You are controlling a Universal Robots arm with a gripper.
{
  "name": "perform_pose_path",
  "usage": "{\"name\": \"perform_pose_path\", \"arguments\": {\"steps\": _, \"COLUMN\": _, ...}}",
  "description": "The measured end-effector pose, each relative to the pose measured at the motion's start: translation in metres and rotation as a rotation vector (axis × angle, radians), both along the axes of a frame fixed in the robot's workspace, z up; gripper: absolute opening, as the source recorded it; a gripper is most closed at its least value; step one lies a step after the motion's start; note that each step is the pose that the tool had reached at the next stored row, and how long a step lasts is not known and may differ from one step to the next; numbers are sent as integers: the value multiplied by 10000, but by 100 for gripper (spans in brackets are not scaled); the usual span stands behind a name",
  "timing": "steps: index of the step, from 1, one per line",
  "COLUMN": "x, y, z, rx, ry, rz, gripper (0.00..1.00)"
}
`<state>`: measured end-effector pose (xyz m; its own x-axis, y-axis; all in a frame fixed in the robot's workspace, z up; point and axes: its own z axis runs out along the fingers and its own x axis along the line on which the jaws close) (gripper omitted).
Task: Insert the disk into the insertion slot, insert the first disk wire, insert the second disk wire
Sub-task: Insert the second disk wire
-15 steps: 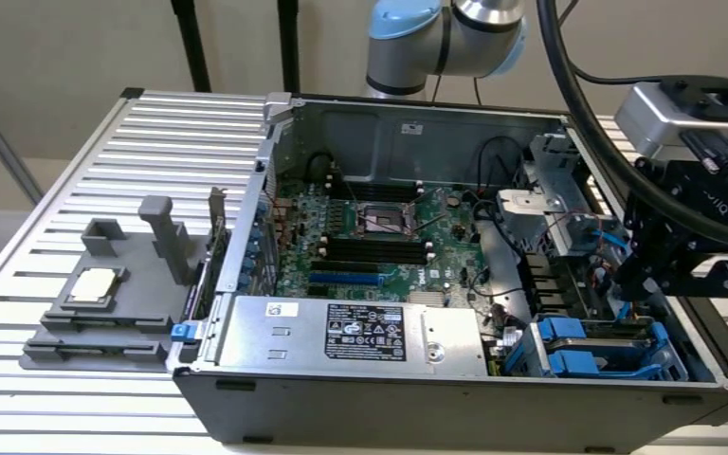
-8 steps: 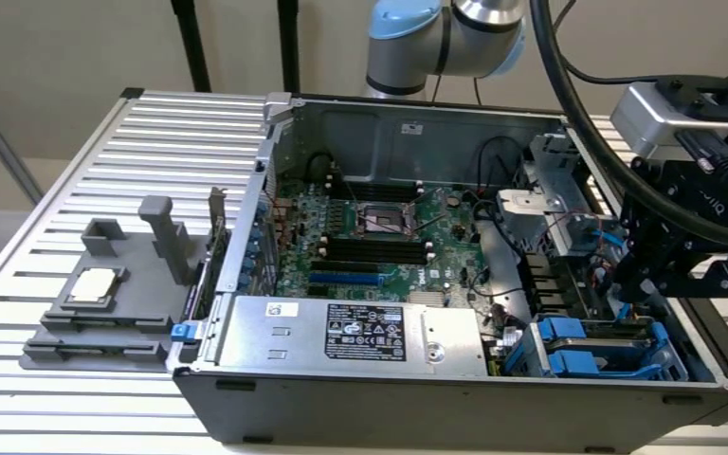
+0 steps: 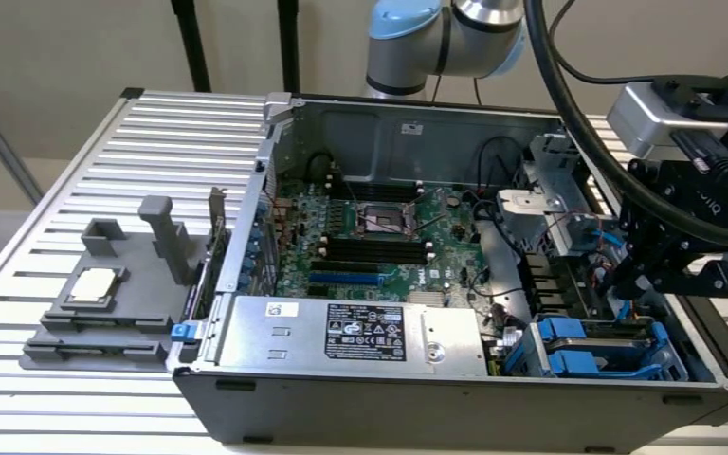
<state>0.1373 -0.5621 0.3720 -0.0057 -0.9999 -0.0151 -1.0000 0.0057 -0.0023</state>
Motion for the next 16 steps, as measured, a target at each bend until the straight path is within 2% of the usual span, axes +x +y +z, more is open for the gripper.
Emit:
{"name": "perform_pose_path", "arguments": {"steps": 1, "x": 0, "y": 0, "z": 0, "rx": 0, "ry": 0, "rz": 1, "gripper": 16}}
{"name": "perform_pose_path", "arguments": {"steps": 5, "x": -31, "y": -12, "z": 0, "rx": -2, "ry": -2, "rz": 18, "gripper": 16}}
{"name": "perform_pose_path", "arguments": {"steps": 8, "x": -94, "y": -86, "z": -11, "rx": 21, "ry": -21, "rz": 27, "gripper": 16}}
{"name": "perform_pose_path", "arguments": {"steps": 11, "x": -135, "y": -141, "z": -49, "rx": 59, "ry": -79, "rz": 28, "gripper": 16}}
{"name": "perform_pose_path", "arguments": {"steps": 13, "x": -156, "y": -156, "z": -75, "rx": 93, "ry": -117, "rz": 28, "gripper": 16}}
{"name": "perform_pose_path", "arguments": {"steps": 16, "x": -174, "y": -176, "z": -106, "rx": 163, "ry": -220, "rz": 29, "gripper": 16}}
